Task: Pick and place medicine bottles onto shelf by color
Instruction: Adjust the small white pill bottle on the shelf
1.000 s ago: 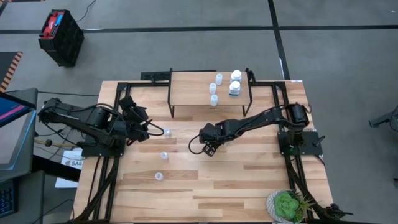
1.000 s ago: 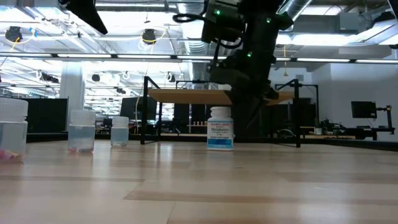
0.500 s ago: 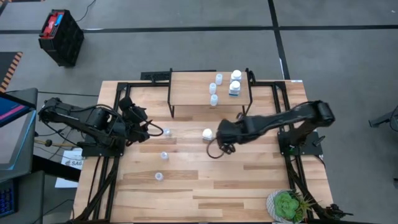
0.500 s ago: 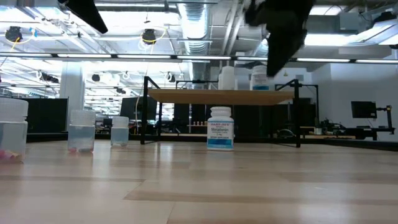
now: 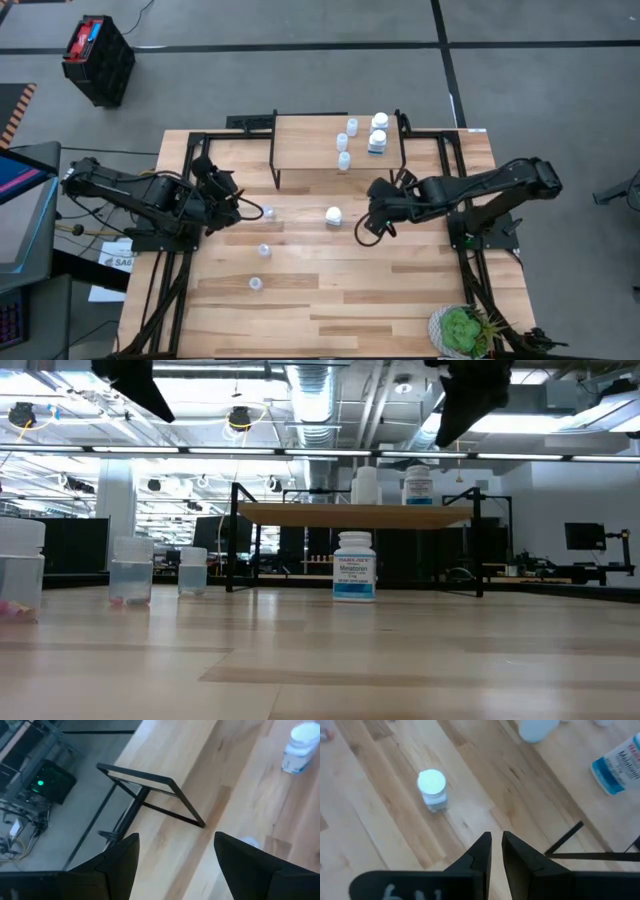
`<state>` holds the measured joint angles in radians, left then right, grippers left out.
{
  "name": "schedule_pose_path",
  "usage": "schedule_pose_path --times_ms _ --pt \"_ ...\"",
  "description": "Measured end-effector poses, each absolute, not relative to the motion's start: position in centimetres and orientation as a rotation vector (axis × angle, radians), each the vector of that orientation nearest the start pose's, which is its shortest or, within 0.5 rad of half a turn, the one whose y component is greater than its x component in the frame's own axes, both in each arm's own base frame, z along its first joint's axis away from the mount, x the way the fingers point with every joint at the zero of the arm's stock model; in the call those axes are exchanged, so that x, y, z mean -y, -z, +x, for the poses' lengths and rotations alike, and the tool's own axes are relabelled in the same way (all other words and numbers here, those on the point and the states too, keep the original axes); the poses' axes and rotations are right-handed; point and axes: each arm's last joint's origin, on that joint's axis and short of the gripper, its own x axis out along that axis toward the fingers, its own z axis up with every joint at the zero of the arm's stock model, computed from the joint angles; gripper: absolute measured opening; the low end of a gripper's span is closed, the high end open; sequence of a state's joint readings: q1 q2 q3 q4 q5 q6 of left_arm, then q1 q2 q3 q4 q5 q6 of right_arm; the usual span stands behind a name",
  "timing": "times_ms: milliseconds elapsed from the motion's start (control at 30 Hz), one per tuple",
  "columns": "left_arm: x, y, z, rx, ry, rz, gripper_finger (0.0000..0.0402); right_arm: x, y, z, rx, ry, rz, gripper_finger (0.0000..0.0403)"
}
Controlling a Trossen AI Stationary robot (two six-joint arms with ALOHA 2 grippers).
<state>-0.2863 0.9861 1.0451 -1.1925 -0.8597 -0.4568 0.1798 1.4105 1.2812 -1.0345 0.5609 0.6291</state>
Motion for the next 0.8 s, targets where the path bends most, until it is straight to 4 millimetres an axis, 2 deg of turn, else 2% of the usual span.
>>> schedule_pose_path --times_ms 233,400,500,567,633,733,800 --pt "2.2 -32.3 15.0 -0.766 -0.700 0.146 0.0245 -1.8 -30.8 26.7 -0.977 0.584 0.030 0.0069" --pt "2.4 -32.3 15.6 -0.752 -0.678 0.120 0.0245 -1.3 -30.9 27.1 -0.961 0.554 0.060 0.0070" --pt "2.5 -32.3 15.8 -0.748 -0.665 0.141 0.0245 -1.6 -31.1 27.5 -0.952 0.468 -0.040 0.0078" --pt "2.5 -32.3 15.8 -0.748 -0.662 0.148 0.0245 -2.0 -31.1 28.5 -0.909 0.400 -0.091 0.0093" --pt "2.5 -32.3 15.8 -0.750 -0.662 0.151 0.0245 -2.3 -31.3 29.2 -0.846 0.380 -0.070 0.0116" --pt "2.4 -32.3 15.8 -0.756 -0.664 0.152 0.0245 -2.2 -31.4 30.2 -0.778 0.389 -0.020 0.0167" --pt "2.4 -32.3 15.7 -0.757 -0.664 0.151 0.0245 -2.1 -30.6 30.4 -0.816 0.398 -0.031 0.0209"
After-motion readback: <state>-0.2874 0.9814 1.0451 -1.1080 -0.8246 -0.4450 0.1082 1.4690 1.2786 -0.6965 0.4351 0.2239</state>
